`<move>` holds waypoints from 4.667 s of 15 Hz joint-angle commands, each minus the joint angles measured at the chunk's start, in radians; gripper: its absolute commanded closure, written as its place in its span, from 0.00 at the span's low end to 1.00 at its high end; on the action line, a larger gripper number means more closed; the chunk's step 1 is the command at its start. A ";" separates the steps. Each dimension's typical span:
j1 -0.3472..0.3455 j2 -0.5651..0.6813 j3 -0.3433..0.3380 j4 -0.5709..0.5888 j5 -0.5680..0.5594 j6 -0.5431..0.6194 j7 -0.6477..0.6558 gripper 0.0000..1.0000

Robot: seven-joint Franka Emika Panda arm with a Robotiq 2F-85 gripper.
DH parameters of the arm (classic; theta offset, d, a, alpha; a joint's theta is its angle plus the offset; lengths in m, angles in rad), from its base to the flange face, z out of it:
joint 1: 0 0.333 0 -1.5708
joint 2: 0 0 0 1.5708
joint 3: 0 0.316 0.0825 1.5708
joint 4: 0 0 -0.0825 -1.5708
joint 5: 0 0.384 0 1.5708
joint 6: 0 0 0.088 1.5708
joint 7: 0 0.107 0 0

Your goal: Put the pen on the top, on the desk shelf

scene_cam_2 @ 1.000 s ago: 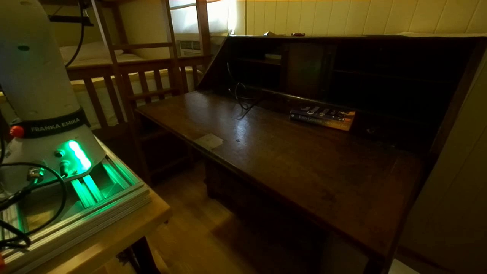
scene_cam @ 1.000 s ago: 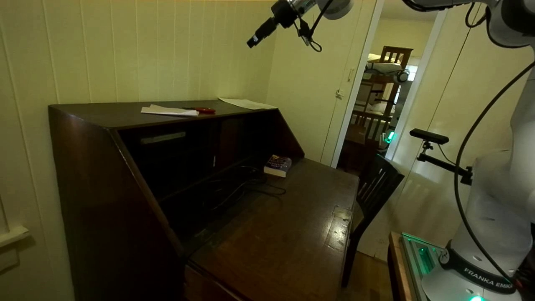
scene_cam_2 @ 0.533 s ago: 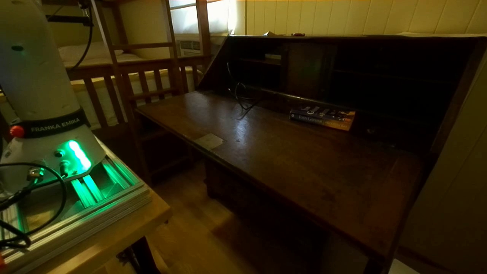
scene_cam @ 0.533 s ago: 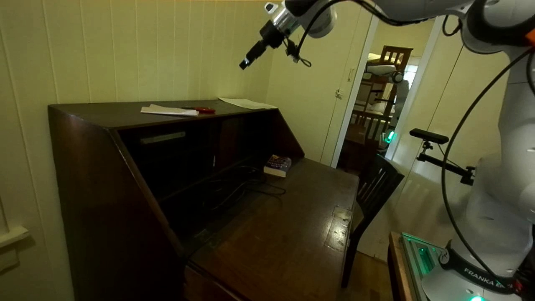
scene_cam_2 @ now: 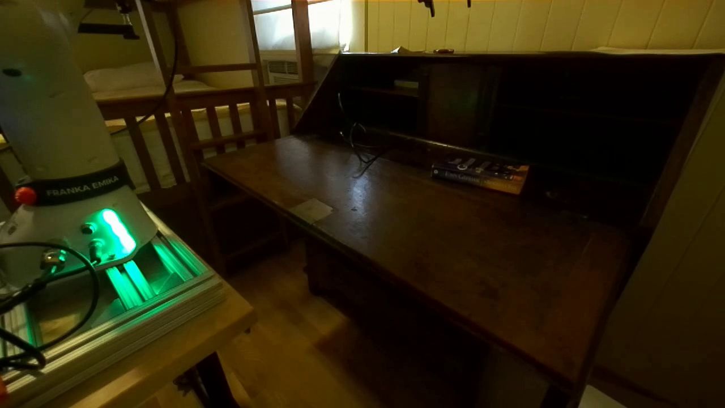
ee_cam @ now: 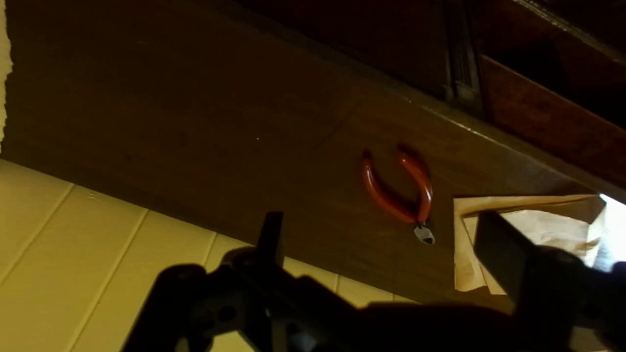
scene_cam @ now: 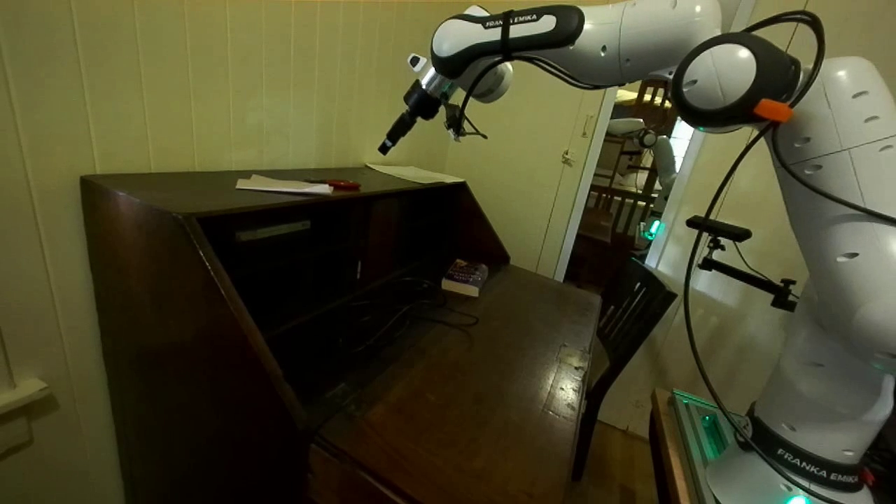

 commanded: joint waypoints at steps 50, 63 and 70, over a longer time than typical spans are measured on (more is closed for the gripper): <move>-0.126 0.338 0.178 0.563 -0.010 -0.433 -0.065 0.76; -0.039 -0.005 0.089 0.155 -0.052 -0.471 0.270 0.76; 0.008 -0.201 0.019 -0.133 -0.103 -0.263 0.472 0.76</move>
